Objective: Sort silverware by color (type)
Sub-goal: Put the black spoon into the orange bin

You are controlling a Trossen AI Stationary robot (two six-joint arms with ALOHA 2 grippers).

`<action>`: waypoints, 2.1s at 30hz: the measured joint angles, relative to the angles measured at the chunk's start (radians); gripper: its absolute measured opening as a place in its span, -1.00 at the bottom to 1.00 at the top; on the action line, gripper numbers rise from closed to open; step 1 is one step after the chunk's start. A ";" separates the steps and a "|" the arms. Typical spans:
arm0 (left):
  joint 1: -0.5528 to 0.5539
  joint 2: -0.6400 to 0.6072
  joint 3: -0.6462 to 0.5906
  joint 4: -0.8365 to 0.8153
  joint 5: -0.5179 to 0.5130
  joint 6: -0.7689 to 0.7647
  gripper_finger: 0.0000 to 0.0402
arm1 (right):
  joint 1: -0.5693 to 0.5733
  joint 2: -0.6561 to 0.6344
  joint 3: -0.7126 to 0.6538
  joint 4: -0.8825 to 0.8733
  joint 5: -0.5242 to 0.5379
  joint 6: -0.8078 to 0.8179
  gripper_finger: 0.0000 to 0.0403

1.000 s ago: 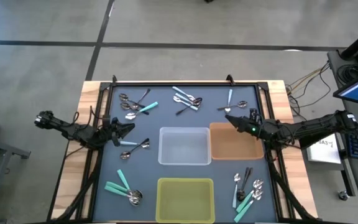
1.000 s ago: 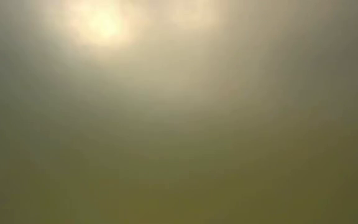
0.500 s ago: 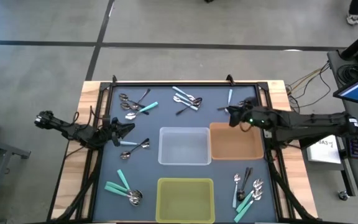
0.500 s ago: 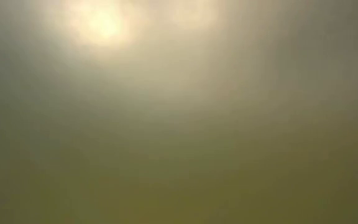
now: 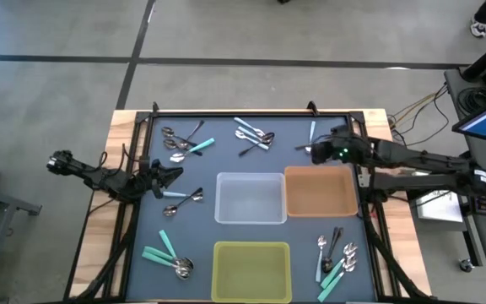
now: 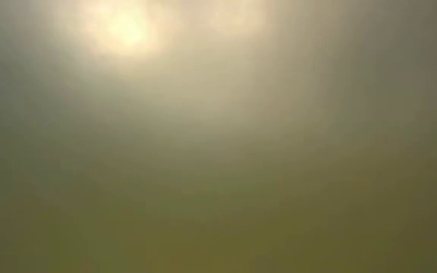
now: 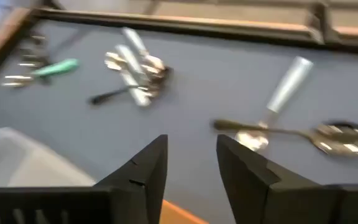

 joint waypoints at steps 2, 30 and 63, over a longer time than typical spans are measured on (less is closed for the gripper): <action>0.000 0.000 0.000 0.000 0.000 0.000 -0.80 | -0.042 0.033 -0.001 -0.025 0.000 0.072 -0.24; 0.000 0.000 0.000 0.000 0.000 0.000 -0.80 | -0.336 0.652 0.334 -0.281 -0.277 -0.884 -0.26; 0.000 0.000 0.000 0.000 0.000 0.000 -0.80 | -0.441 0.824 0.347 -0.259 -0.122 -1.413 -0.37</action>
